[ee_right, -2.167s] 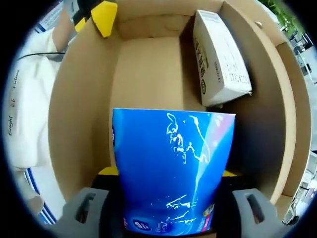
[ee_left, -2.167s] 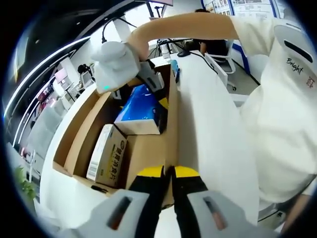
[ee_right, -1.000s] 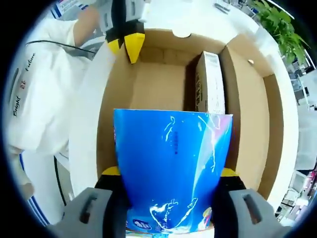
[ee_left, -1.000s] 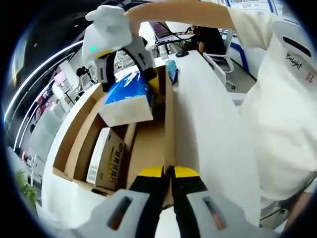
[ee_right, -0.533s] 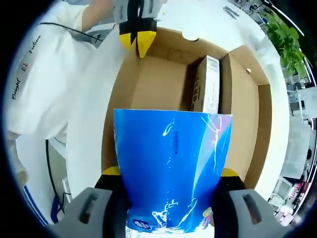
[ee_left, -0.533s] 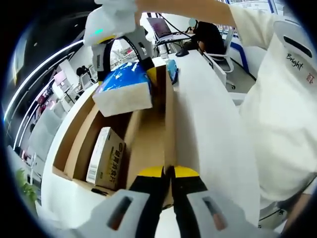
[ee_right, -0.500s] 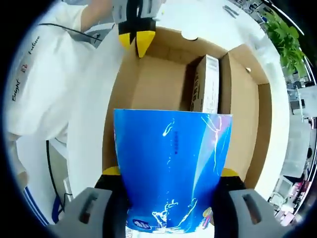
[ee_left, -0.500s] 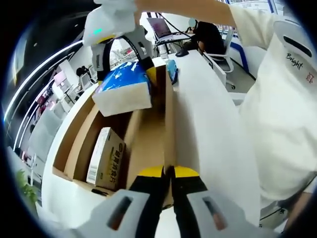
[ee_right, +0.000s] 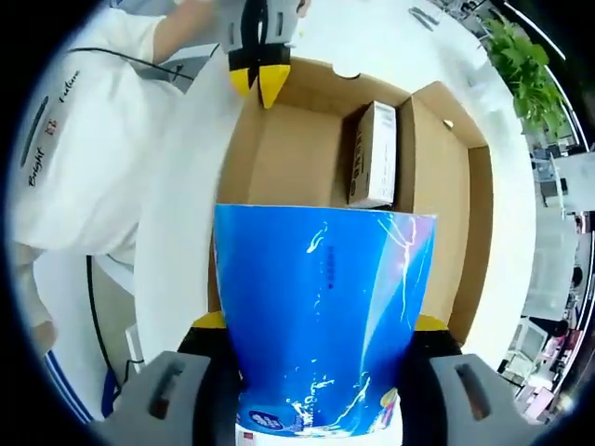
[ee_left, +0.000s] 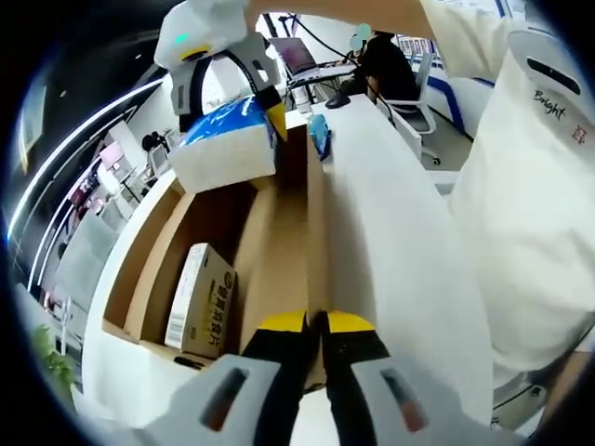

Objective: Operate the shoe box by opening the lid, removing the specified soft item, and placing it in the target area until the item is outside and the box remains undamaged.

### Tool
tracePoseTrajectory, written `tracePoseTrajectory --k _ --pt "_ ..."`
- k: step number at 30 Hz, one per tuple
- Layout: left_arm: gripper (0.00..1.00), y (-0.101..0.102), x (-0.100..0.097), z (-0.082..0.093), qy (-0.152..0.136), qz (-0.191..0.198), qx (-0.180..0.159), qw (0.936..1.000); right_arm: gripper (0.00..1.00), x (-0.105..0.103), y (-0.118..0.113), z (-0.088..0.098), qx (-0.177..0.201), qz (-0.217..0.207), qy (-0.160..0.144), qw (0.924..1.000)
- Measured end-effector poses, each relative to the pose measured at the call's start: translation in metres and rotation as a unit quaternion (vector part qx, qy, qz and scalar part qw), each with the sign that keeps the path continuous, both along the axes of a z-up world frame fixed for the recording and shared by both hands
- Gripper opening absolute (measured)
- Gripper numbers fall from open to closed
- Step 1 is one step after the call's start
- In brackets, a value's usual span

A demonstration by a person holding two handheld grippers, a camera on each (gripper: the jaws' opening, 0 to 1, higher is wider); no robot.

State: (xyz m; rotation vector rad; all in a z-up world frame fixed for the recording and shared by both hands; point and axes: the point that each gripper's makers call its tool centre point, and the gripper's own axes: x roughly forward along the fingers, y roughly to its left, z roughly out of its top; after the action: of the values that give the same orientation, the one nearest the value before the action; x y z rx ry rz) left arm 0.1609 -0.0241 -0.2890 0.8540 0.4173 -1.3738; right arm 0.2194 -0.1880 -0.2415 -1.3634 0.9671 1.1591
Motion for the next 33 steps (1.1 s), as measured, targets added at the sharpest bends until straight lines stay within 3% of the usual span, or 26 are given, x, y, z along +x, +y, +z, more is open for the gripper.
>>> tracePoseTrajectory --k 3,6,8,12,19,26,33 --pt "0.04 0.0 0.0 0.0 0.002 0.001 0.0 1.0 0.68 -0.002 -0.006 0.004 0.006 -0.004 -0.003 1.0" --pt "0.05 -0.001 0.0 0.0 0.008 0.007 -0.002 0.9999 0.68 -0.003 -0.009 0.006 0.008 0.023 -0.02 0.9995" --pt "0.04 -0.001 0.001 0.0 0.012 0.008 -0.001 0.9999 0.68 -0.005 -0.015 0.008 0.006 -0.005 -0.018 0.9998" --pt "0.04 -0.001 0.0 0.0 0.01 0.008 -0.001 0.9999 0.68 -0.005 -0.027 0.016 0.002 -0.016 -0.024 0.9996" --pt "0.04 -0.001 0.0 0.0 0.011 0.008 0.003 0.9999 0.68 -0.009 -0.045 0.02 0.004 -0.016 -0.025 0.9996" --pt "0.04 -0.001 0.0 0.0 0.015 0.006 0.002 0.9999 0.68 -0.009 -0.066 0.024 0.01 -0.043 -0.025 0.9987" --pt "0.04 -0.001 0.0 0.0 0.014 0.007 0.002 0.9999 0.68 -0.008 -0.072 0.034 0.023 -0.047 -0.034 0.998"
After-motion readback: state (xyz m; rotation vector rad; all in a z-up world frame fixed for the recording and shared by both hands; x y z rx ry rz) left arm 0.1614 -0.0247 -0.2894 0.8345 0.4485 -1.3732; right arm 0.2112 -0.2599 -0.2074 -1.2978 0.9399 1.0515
